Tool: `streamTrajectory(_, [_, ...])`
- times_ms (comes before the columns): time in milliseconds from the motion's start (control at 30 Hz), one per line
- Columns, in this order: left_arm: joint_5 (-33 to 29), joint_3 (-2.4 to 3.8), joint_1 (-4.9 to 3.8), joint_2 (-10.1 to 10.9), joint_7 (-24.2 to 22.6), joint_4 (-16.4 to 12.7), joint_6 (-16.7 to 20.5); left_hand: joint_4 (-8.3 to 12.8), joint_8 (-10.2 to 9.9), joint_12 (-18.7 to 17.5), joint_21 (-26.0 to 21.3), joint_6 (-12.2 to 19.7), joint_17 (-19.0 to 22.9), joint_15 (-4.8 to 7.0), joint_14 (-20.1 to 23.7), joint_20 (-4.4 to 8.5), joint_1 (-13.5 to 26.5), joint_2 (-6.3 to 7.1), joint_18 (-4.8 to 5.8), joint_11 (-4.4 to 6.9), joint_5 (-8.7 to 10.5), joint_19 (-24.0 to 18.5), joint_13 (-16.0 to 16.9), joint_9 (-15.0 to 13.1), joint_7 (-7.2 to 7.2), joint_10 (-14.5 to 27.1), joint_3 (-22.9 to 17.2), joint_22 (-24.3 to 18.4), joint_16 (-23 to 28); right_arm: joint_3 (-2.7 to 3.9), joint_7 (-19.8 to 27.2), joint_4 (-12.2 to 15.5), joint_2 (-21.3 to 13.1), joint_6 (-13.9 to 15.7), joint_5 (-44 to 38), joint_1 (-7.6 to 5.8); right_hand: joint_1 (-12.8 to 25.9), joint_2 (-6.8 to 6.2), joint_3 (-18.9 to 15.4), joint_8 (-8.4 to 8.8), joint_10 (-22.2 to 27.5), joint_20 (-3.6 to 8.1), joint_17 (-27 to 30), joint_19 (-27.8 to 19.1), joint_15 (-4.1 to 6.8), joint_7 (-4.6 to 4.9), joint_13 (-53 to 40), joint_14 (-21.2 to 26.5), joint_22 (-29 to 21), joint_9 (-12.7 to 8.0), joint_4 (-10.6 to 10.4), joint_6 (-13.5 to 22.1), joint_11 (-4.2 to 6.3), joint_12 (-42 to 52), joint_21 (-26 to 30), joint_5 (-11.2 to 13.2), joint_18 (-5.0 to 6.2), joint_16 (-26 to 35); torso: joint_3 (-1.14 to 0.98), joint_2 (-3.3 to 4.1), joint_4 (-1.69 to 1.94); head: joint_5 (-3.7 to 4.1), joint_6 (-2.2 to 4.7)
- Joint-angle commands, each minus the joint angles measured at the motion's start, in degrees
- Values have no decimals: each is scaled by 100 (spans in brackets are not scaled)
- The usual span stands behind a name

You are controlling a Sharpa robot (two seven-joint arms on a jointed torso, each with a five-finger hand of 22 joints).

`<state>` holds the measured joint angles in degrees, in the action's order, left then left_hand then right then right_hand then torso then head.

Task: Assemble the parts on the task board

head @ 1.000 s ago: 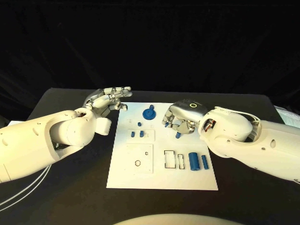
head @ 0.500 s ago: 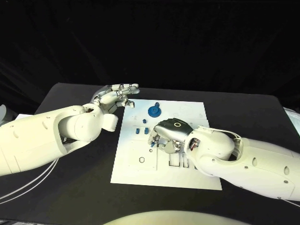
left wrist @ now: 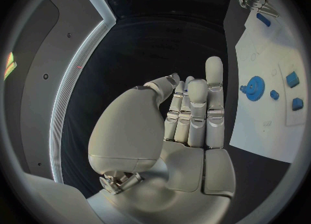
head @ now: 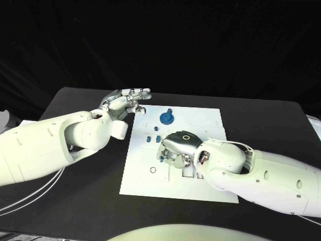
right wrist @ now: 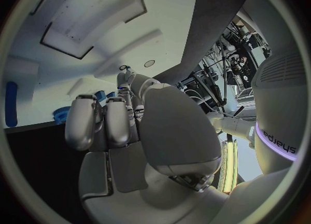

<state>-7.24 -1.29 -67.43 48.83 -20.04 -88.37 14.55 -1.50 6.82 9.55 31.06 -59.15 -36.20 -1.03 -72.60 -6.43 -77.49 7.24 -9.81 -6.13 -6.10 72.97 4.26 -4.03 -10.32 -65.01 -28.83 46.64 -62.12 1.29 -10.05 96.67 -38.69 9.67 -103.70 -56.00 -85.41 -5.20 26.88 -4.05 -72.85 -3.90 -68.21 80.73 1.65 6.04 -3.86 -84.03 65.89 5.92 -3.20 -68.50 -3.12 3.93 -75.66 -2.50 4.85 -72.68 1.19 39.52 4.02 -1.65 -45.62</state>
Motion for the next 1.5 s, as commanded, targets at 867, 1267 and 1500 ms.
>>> streamTrajectory(867, [-22, 2, -2, 8, 45, 8, -146, 18, 40, 34, -42, 60, 35, 5, 62, -1, -12, -44, -56, 2, -12, -33, -3, 2, -12, 58, 61, -11, 30, -18, -369, 101, -128, -66, -453, 15, 180, 5, -7, -34, -44, -41, 8, 0, -12, 65, -7, -287, -4, 25, 12, -36, 10, -18, -11, -31, -3, -44, 1, -1, -6, 29, -27])
streamTrajectory(1267, [-22, 1, -2, 12, 79, 9, -175, 23, 42, 37, -45, 67, 41, 4, 67, -2, -14, -43, -57, 0, -12, -34, -3, 3, -14, 66, 68, -13, 31, -16, -522, 116, -103, -85, -577, 13, 227, 6, -21, -34, -51, -44, 12, -3, -10, 59, -7, -285, -6, 33, 7, -45, 12, -18, -10, -30, -2, -46, 3, 1, -2, 36, -18])
streamTrajectory(1500, [-22, 0, -2, 10, 107, 7, -200, 28, 43, 41, -50, 77, 56, 2, 77, -4, -15, -42, -56, -3, -12, -37, -5, 4, -18, 79, 77, -16, 35, -16, -552, 123, -71, -14, -610, 12, 250, 9, -27, -32, -51, -45, 15, -3, -8, 56, -6, -283, -4, 37, 3, -46, 13, -19, -11, -30, -2, -46, 2, -2, 1, 38, -25])
